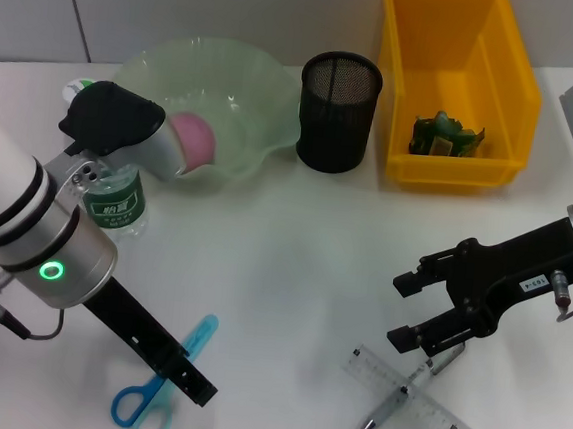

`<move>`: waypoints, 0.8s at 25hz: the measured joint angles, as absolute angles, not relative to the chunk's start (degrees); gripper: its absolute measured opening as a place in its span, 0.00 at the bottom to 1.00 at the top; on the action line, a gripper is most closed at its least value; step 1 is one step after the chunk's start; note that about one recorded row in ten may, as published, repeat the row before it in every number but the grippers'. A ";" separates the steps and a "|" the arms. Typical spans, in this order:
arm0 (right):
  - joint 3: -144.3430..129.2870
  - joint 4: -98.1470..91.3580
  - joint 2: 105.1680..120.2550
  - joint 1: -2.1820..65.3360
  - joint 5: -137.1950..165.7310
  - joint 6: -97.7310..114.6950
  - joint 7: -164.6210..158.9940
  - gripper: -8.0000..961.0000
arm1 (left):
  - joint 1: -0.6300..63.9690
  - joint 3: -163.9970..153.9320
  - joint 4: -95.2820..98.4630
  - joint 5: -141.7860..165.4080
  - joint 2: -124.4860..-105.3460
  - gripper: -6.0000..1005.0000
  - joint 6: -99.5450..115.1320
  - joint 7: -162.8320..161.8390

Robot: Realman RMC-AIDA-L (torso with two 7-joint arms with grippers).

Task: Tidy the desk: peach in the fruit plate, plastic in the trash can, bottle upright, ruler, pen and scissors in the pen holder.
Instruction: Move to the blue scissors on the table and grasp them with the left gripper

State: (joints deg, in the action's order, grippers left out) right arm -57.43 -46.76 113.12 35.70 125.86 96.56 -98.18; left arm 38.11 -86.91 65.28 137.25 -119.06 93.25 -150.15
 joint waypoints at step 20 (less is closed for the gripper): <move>-47.93 -46.96 111.54 36.41 125.59 101.54 -108.49 0.85 | 39.88 -76.28 82.37 134.27 -118.61 0.83 107.31 -92.89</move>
State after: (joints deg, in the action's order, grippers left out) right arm -47.93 -46.96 111.54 36.41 125.59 101.54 -108.49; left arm 39.88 -76.28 82.37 134.27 -118.61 107.31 -92.89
